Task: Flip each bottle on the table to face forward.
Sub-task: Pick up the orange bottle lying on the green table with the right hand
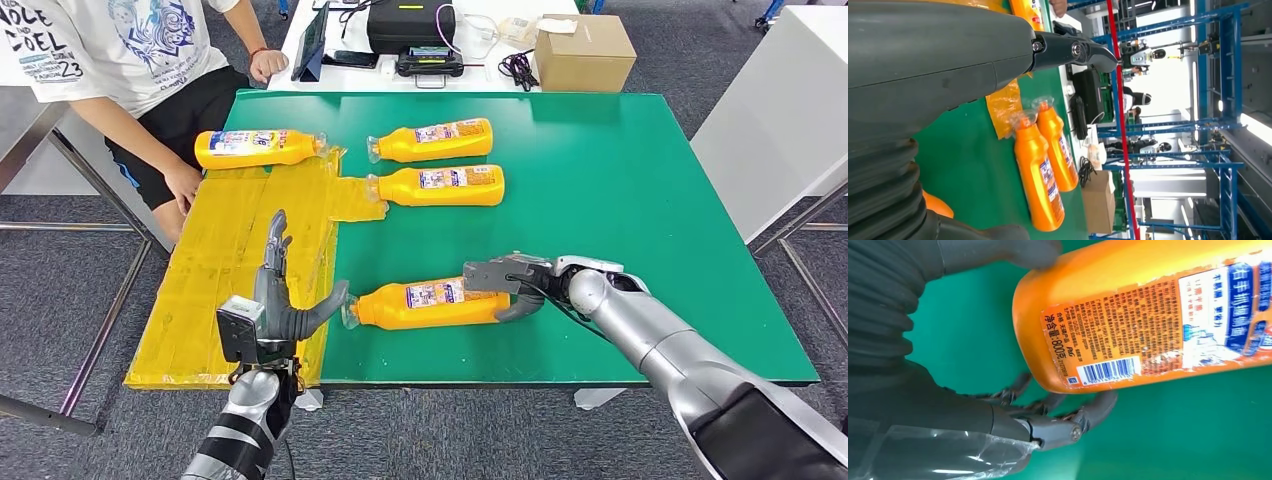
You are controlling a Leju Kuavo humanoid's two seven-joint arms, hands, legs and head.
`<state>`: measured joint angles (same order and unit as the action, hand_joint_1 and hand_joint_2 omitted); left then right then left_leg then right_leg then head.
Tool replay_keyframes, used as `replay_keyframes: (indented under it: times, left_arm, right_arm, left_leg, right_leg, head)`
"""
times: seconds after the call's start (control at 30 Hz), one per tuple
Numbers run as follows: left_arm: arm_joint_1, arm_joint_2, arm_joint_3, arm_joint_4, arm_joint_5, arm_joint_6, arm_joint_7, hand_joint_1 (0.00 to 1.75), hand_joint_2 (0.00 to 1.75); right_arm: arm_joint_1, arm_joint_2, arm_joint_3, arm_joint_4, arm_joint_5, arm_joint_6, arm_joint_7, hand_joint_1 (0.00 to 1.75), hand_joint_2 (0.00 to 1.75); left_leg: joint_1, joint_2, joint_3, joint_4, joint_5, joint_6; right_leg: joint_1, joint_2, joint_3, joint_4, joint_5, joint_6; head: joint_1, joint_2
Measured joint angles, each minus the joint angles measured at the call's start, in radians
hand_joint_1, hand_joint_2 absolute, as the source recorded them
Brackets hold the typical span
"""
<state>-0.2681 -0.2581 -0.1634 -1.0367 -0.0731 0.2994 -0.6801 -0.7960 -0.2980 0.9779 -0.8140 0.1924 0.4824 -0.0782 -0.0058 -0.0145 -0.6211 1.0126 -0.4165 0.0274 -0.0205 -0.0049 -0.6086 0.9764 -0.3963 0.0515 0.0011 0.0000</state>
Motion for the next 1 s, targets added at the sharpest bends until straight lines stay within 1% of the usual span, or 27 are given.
replay_keyframes:
  times: [0.23, 0.57, 0.73, 0.83, 1.0]
  left_arm:
    - [-0.002, -0.003, -0.011, 0.023, -0.008, -0.005, 0.000, 0.00, 1.75]
    - [-0.002, -0.003, -0.015, 0.046, -0.031, 0.005, 0.000, 0.00, 1.75]
    - [-0.002, -0.005, -0.019, 0.047, -0.030, -0.006, 0.000, 0.00, 1.75]
    - [-0.002, -0.006, -0.022, 0.051, -0.028, -0.015, 0.000, 0.00, 1.75]
    - [-0.006, -0.010, -0.025, 0.064, -0.027, -0.023, 0.000, 0.00, 1.75]
  right_arm:
    - [0.006, -0.002, 0.039, 0.000, -0.006, -0.046, 0.002, 0.00, 1.75]
    - [0.008, -0.001, 0.064, 0.000, 0.005, -0.066, 0.009, 0.00, 1.75]
    - [0.008, 0.003, 0.080, 0.000, 0.017, -0.083, 0.015, 0.00, 1.75]
    - [0.009, 0.016, 0.087, 0.001, 0.019, -0.094, 0.015, 0.00, 1.75]
    - [0.009, 0.070, 0.102, 0.028, 0.041, -0.125, 0.007, 0.00, 1.75]
  left_leg:
    - [0.000, 0.000, 0.000, 0.000, 0.000, 0.000]
    - [0.000, 0.000, 0.000, 0.000, 0.000, 0.000]
    - [0.000, 0.000, 0.000, 0.000, 0.000, 0.000]
    - [0.000, 0.000, 0.000, 0.000, 0.000, 0.000]
    - [0.000, 0.001, 0.000, 0.000, 0.000, 0.000]
  right_leg:
    - [0.000, 0.000, 0.000, 0.000, 0.000, 0.000]
    - [0.000, 0.000, 0.000, 0.000, 0.000, 0.000]
    - [0.000, 0.000, 0.000, 0.000, 0.000, 0.000]
    - [0.000, 0.000, 0.000, 0.000, 0.000, 0.000]
    - [0.000, 0.000, 0.000, 0.000, 0.000, 0.000]
  head:
    - [0.000, 0.000]
    - [0.000, 0.000]
    - [0.000, 0.000]
    - [0.000, 0.000]
    - [0.000, 0.000]
